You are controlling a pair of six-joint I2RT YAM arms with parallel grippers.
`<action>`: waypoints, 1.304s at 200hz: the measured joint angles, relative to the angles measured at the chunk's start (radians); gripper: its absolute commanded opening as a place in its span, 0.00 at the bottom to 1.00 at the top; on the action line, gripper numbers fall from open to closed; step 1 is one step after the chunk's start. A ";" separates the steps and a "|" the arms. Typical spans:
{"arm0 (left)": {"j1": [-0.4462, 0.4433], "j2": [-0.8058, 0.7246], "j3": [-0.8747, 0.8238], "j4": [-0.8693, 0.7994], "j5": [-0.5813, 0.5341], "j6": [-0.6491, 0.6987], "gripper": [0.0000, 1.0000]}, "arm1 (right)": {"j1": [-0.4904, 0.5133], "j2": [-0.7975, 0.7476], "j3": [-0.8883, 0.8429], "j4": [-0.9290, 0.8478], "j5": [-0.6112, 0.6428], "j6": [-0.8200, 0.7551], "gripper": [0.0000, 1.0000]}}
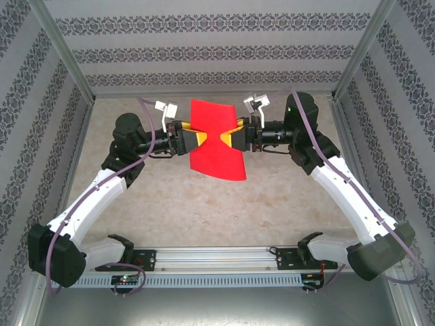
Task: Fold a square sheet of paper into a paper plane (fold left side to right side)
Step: Place a square sheet of paper at the center of the table, then first fold in half a square sheet of paper at the center of the table.
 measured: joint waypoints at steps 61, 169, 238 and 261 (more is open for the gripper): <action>-0.004 0.001 -0.029 0.001 -0.041 0.026 0.05 | -0.086 0.002 -0.007 -0.091 0.158 -0.023 0.62; 0.064 0.463 0.085 -0.422 -0.241 0.197 0.00 | -0.156 0.173 -0.131 -0.252 0.605 -0.064 0.89; 0.110 0.690 0.171 -0.570 -0.304 0.286 0.00 | -0.093 0.448 -0.225 -0.082 0.576 0.102 0.13; 0.115 0.690 0.187 -0.601 -0.312 0.304 0.00 | -0.069 0.542 -0.224 -0.033 0.576 0.138 0.12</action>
